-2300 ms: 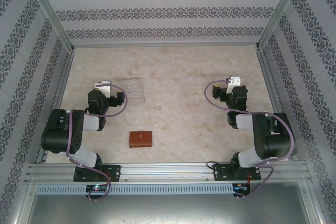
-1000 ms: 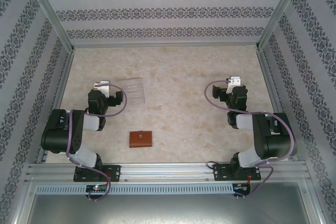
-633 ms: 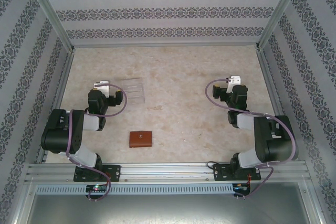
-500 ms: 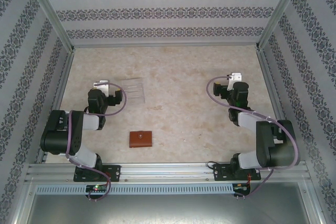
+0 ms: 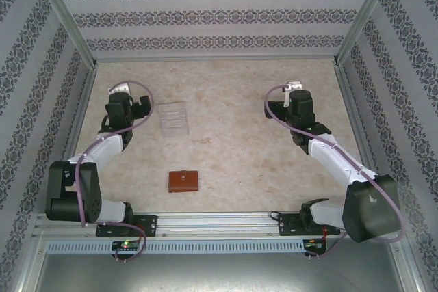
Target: Take the credit cards out of the card holder
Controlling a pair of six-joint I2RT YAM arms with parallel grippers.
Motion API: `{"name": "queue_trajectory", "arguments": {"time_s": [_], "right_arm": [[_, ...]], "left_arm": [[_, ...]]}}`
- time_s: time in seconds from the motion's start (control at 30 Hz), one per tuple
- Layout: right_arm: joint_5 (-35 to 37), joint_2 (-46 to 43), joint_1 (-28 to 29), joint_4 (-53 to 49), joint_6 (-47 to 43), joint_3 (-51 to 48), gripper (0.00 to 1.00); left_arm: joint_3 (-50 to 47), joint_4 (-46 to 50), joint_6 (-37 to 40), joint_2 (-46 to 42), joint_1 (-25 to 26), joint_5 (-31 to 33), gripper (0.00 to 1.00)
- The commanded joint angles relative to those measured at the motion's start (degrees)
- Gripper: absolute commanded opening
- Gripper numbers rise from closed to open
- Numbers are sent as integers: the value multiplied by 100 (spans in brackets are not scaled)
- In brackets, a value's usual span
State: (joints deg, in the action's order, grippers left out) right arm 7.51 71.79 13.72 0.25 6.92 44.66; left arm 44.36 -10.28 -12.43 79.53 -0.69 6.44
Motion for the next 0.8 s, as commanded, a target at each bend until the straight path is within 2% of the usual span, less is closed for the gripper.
{"name": "queue_trajectory", "arguments": {"time_s": [0.0,0.17,0.4,0.57,0.77], "right_arm": [[118,117,142,-971,594,354,93],[-63,384,254,-1660,1074,741,89],[-555,533,316,-2020,1250,944,86],[-503,525,405,-2056,1347,1000,86],[-386,536,455,-2190,1295,1154,86]], "left_arm": [[748,2109,-790,259,84,-259,98],[1610,3268,-1031,703,137,-868,94],[2460,4109,-1048,1256,291,-1594,79],[2989,4476,-925,1759,465,-1743,70],[3474,4711,-867,2334,534,-1708,51]]}}
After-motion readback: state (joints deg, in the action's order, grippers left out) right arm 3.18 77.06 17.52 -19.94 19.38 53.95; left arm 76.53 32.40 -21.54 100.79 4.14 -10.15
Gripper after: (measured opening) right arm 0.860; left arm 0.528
